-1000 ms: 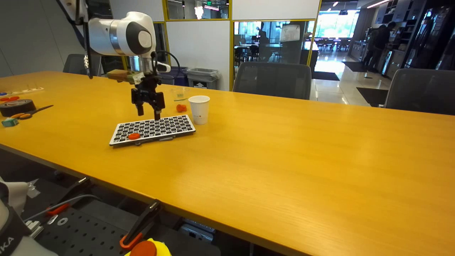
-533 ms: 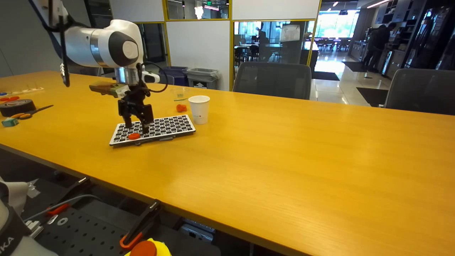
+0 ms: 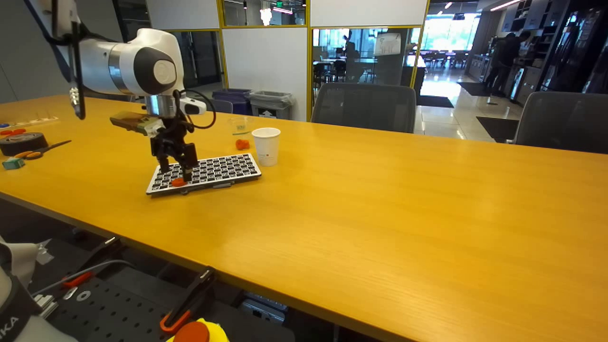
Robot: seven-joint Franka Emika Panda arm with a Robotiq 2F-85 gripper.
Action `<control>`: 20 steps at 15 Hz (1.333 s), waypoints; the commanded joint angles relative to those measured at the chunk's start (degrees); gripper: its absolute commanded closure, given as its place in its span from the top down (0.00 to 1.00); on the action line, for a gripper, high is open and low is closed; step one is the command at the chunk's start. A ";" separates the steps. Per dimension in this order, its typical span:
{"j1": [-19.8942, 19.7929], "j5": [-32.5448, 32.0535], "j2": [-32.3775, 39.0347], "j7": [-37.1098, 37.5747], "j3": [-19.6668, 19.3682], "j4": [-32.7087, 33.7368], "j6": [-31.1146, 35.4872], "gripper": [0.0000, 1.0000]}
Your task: Put the yellow block in the white cup the put two orange blocks in the clear cup, then put the remaining yellow block in the white cup, then put the remaining two orange blocks in the clear cup
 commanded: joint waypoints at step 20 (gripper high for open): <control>0.19 0.15 2.07 0.75 -0.19 -0.34 3.97 0.75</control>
